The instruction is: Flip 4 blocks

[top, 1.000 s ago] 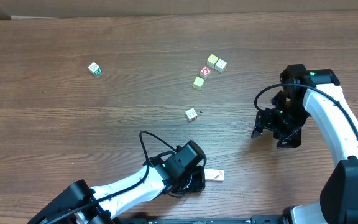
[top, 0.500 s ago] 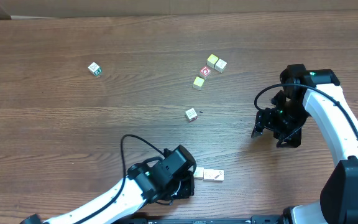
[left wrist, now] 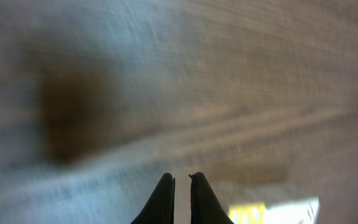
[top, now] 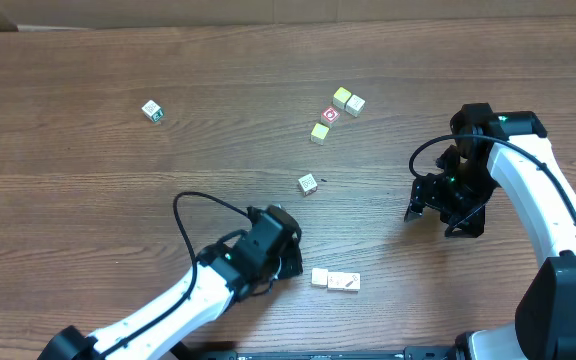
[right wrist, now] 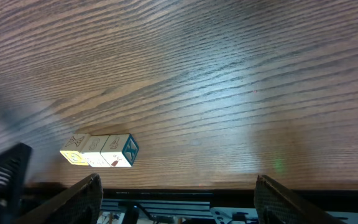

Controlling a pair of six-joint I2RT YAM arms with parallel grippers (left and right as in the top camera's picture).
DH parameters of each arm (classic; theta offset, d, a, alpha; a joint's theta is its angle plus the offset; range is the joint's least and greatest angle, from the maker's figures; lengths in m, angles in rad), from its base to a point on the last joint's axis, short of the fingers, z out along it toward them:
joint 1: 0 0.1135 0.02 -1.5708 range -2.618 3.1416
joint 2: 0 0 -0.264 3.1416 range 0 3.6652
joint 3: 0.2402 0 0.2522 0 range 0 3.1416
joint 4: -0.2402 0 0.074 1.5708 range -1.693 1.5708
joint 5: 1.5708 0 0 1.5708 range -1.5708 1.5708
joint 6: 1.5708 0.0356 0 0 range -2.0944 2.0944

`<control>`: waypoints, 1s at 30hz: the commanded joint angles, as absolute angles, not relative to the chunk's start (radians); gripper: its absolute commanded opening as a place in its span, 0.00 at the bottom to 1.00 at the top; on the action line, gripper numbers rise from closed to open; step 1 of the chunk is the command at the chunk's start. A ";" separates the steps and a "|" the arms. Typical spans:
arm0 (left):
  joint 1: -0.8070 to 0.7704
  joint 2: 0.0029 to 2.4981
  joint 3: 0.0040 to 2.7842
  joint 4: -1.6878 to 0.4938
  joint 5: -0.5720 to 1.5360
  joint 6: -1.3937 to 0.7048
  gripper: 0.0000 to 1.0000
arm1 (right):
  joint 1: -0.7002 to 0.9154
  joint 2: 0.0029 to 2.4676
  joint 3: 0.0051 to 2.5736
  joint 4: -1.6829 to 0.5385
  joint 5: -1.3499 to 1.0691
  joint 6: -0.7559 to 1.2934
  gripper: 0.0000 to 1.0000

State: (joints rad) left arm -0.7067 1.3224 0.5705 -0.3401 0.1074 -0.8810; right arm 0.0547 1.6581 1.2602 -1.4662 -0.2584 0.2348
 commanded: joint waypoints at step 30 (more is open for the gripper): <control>-0.661 1.629 0.567 -0.027 0.414 -0.744 0.04 | 0.057 1.659 1.269 -1.476 -0.264 0.231 0.79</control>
